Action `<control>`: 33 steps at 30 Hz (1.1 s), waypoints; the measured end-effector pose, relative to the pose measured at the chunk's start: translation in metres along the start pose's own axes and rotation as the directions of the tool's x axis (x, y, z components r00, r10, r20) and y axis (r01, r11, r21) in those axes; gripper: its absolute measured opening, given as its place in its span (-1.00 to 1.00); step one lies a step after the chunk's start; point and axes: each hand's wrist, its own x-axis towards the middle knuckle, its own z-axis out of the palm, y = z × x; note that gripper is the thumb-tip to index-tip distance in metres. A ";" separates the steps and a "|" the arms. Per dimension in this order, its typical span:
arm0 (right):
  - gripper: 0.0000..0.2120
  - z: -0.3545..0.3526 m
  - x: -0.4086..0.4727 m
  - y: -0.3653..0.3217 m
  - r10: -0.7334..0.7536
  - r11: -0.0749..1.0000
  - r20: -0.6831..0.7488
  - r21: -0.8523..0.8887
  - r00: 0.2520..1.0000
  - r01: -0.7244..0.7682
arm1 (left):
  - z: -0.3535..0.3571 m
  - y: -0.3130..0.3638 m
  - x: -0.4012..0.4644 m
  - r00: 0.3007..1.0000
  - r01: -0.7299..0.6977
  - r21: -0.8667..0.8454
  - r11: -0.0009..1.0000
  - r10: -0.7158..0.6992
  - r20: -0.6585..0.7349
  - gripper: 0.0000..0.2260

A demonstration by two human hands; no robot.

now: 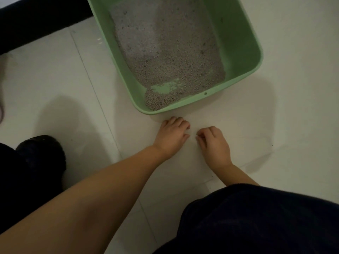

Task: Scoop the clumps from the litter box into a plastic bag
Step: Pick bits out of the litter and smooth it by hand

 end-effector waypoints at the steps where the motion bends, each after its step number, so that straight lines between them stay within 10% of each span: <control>1: -0.95 0.001 0.001 0.001 -0.009 1.000 -0.012 -0.008 1.000 0.009 | 0.000 0.000 0.001 1.000 -0.008 -0.006 1.000 0.008 -0.010 -0.83; 16: -0.92 -0.015 0.008 -0.005 0.042 0.997 0.051 -0.071 0.998 -0.038 | 0.005 0.005 0.010 0.996 -0.085 0.186 0.979 0.080 0.035 -0.77; 25: -0.86 -0.123 0.096 -0.073 -0.096 0.950 -0.578 0.190 0.810 0.248 | -0.085 0.036 -0.005 0.844 -0.382 -0.174 0.907 0.266 -0.466 -0.83; 31: -0.80 -0.115 0.149 -0.078 -0.110 0.992 -0.093 -0.076 0.990 0.103 | -0.149 -0.003 0.050 0.913 0.093 -0.118 0.989 -0.132 -0.386 -0.81; 33: -0.86 -0.117 0.135 -0.080 -0.121 0.992 -0.154 0.010 0.981 0.124 | -0.150 -0.009 0.050 0.918 0.105 -0.092 0.990 -0.132 -0.374 -0.76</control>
